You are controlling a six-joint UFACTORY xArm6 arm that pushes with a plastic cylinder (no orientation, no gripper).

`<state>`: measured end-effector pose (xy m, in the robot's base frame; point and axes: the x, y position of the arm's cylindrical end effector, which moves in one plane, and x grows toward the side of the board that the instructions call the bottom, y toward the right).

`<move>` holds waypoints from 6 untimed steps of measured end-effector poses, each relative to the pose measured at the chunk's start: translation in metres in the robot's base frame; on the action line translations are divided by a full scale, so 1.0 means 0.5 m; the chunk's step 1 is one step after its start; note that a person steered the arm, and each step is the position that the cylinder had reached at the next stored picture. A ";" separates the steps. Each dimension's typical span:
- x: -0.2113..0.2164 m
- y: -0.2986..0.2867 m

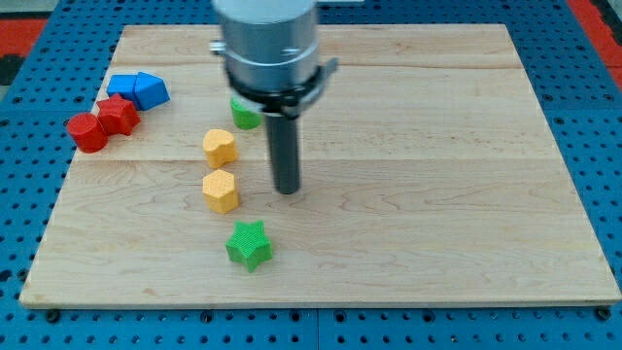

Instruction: Slide the green star to the bottom of the yellow hexagon

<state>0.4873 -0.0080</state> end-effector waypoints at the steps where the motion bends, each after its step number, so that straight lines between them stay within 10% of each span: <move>1: 0.088 0.029; 6: 0.124 -0.131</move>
